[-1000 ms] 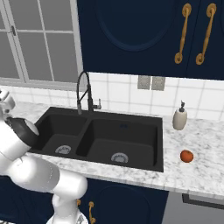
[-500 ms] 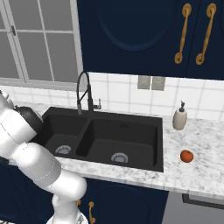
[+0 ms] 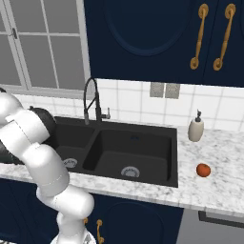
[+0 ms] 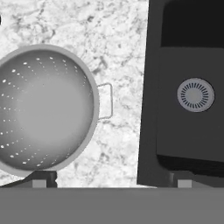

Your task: Put the colander in the sink, put the orange in the colander, and turn on the sink faucet and pour water over the colander.

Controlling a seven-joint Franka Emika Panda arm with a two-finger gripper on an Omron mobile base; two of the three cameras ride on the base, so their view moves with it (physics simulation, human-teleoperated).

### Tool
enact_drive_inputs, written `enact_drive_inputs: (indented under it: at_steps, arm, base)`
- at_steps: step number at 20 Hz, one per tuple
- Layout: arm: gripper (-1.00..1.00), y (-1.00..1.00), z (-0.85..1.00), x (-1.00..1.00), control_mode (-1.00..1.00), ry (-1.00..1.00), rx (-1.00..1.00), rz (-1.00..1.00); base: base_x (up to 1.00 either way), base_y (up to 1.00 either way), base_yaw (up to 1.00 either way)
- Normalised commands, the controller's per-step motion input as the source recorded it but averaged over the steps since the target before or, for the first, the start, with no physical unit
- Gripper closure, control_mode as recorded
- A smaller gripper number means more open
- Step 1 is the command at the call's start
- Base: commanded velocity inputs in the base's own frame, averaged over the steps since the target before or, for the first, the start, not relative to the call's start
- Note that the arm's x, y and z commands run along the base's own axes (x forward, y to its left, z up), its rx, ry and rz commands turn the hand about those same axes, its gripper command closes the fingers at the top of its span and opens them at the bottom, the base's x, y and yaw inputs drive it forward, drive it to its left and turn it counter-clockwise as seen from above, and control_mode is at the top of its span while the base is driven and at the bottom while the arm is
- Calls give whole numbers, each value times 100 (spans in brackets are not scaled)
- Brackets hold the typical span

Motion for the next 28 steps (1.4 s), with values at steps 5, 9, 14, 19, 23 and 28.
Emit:
enact_drive_inputs:
  at_steps: [5,9,14,19,23,28]
  arm:
    - [-100,3,-9,14,-100,8,0,0]
    - [-100,2,-1,3,-100,9,0,0]
    - [-100,9,-3,4,-100,9,0,0]
    - [-100,1,-39,22,-100,1,0,0]
    - [-100,8,-45,26,-100,0,0,0]
    - [-100,8,-26,11,-100,0,0,0]
  base:
    - [0,0,0]
    - [0,0,0]
    - [0,0,0]
    - [0,0,0]
    - [0,0,0]
    - [0,0,0]
